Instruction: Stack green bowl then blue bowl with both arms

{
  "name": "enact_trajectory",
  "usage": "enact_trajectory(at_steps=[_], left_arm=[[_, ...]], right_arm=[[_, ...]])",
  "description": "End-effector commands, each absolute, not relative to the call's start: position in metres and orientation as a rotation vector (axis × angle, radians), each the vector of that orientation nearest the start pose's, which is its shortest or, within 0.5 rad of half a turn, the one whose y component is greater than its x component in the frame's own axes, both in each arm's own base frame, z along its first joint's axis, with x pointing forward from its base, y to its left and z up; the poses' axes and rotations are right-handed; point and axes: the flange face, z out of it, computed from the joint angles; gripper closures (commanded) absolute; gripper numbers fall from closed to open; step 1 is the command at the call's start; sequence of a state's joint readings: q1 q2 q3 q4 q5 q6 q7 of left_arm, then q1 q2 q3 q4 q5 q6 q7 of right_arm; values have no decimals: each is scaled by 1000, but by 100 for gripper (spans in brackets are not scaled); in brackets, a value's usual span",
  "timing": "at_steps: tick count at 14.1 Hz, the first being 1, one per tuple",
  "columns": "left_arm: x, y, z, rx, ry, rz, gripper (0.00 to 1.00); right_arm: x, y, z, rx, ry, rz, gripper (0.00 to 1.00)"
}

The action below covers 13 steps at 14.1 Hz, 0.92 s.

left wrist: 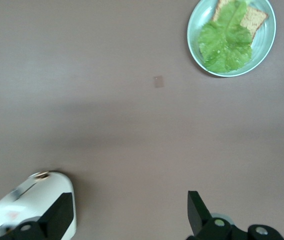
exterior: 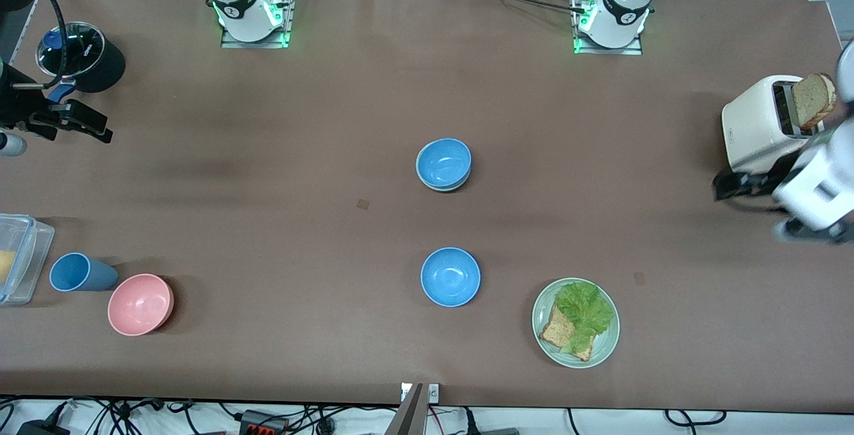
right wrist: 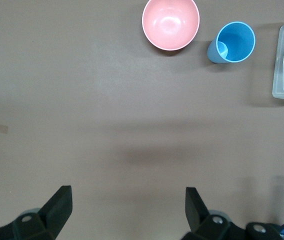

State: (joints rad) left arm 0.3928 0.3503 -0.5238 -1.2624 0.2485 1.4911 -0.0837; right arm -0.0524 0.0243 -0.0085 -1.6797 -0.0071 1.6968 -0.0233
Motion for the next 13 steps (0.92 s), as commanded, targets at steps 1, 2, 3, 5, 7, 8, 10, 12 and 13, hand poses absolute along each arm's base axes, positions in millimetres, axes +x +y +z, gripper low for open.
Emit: enact_trajectory(at_steps=[1, 2, 3, 5, 7, 8, 10, 12, 13], left_arm=[[609, 42, 591, -3162, -121, 52, 0], [593, 49, 590, -3192, -152, 62, 0], [571, 54, 595, -3188, -93, 58, 0], [562, 53, 590, -3185, 48, 68, 0], [562, 47, 589, -3183, 73, 83, 0], [561, 44, 590, -3182, 78, 88, 0], [563, 45, 589, -3179, 88, 88, 0], [562, 41, 588, -3177, 122, 98, 0], [563, 37, 589, -3176, 139, 101, 0]], right_arm=[[563, -34, 571, -3152, 53, 8, 0], [563, -34, 571, -3155, 48, 8, 0], [563, -34, 571, -3155, 48, 8, 0], [564, -34, 570, -3155, 48, 8, 0], [564, -34, 570, -3153, 48, 6, 0], [564, -34, 570, -3153, 48, 8, 0], [562, -34, 571, -3153, 51, 18, 0], [561, -33, 572, -3156, 53, 15, 0], [561, -33, 574, -3156, 53, 13, 0]])
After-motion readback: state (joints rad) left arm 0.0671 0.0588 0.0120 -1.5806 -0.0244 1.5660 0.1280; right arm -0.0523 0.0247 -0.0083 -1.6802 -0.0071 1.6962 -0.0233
